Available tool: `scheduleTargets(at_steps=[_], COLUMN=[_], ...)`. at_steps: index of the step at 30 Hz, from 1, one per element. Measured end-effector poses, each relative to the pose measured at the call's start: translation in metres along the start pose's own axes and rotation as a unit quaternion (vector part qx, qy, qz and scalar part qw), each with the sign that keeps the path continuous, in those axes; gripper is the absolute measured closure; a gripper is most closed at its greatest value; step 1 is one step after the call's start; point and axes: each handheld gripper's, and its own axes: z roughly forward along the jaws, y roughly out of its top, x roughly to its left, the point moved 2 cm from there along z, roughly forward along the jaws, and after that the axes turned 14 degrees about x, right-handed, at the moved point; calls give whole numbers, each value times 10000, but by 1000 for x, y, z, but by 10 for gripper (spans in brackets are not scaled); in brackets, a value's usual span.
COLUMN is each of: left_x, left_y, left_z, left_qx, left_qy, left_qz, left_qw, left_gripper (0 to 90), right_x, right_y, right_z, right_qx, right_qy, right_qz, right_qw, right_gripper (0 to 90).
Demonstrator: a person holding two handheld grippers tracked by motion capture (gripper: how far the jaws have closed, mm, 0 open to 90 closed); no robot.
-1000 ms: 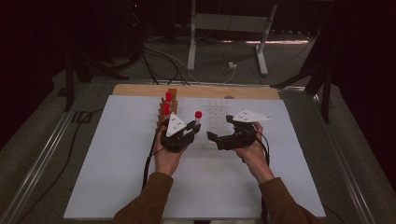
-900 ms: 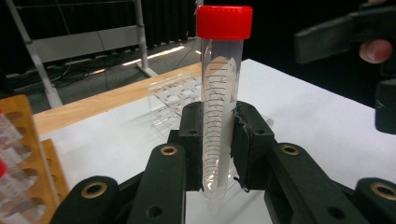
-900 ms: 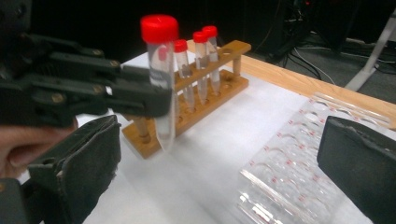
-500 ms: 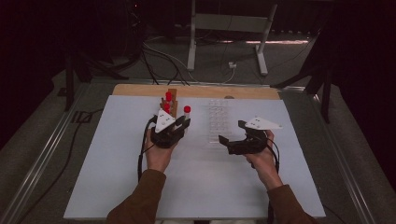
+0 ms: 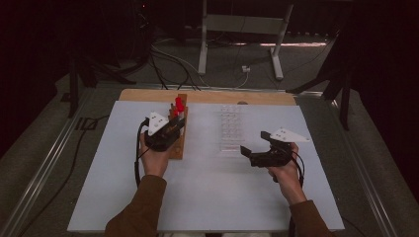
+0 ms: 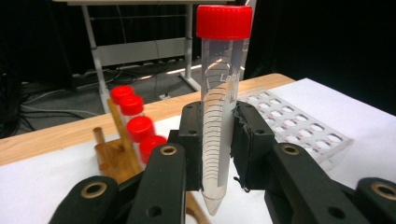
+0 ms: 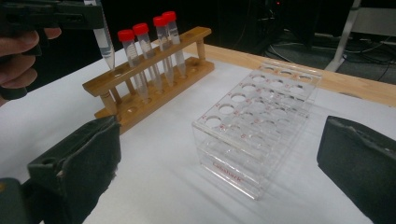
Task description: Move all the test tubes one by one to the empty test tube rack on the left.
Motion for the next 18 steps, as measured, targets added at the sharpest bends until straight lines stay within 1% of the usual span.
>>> scheduleTargets(at_steps=[3, 11, 18], left_x=[4, 11, 10], left_y=[-5, -27, -40], left_z=[2, 9, 15], left_qx=[36, 255, 486], left_qy=[77, 125, 138], left_qz=[-48, -219, -192], left_qw=[10000, 9994, 9985], left_gripper=[758, 753, 734], right_x=[-1, -5, -9], right_y=[-3, -10, -14], right_z=[-1, -8, -11], right_qx=[-19, -41, -44], right_qy=[8, -33, -41], right_qz=[24, 37, 71], right_qw=[10000, 10000, 10000], right_gripper=[0, 0, 0])
